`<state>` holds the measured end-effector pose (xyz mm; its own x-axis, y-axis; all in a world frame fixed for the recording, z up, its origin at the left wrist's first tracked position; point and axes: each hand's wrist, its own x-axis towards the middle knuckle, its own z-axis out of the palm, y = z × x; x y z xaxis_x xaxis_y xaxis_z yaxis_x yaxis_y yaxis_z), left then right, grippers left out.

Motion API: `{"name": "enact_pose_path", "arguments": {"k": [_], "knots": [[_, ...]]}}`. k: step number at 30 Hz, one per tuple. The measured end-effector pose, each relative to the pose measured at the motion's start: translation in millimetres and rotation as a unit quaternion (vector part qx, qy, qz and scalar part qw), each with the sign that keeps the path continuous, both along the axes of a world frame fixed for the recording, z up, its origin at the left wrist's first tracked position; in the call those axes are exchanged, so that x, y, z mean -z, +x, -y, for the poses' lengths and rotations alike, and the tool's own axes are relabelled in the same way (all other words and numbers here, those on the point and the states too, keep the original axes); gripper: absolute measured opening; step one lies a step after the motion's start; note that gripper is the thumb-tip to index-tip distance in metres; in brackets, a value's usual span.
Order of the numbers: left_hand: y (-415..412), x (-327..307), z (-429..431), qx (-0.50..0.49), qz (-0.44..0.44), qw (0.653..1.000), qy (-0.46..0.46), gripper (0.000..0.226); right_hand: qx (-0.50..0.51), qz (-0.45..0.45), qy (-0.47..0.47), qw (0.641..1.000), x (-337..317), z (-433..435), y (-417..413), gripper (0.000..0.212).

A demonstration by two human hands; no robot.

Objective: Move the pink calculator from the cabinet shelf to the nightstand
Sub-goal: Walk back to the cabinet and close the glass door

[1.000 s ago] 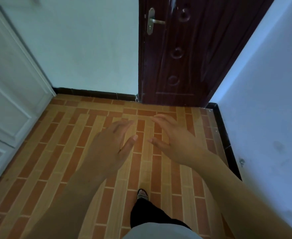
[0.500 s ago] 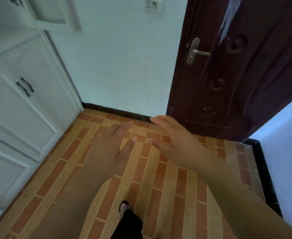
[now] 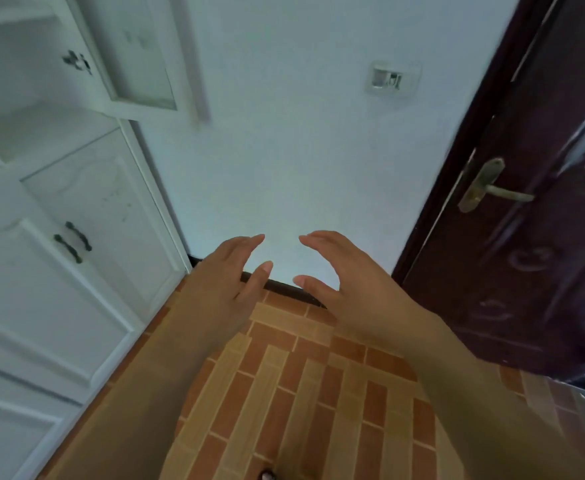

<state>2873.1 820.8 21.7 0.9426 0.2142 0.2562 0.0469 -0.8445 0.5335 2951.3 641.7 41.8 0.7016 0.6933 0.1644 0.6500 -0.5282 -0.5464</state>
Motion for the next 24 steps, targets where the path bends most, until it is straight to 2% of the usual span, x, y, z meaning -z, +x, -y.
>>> {"name": "enact_pose_path", "arguments": {"k": [12,24], "knots": [[125.9,-1.9,-120.2,-0.048,-0.012,0.998,0.035,0.053,-0.054,-0.005,0.014,0.998,11.9,-123.7,149.2,0.053],[333.6,-43.1,-224.2,-0.139,0.011,0.986,0.089,0.053,-0.121,0.042,0.034,0.991,-17.0,-253.9,378.0,0.058]]}}
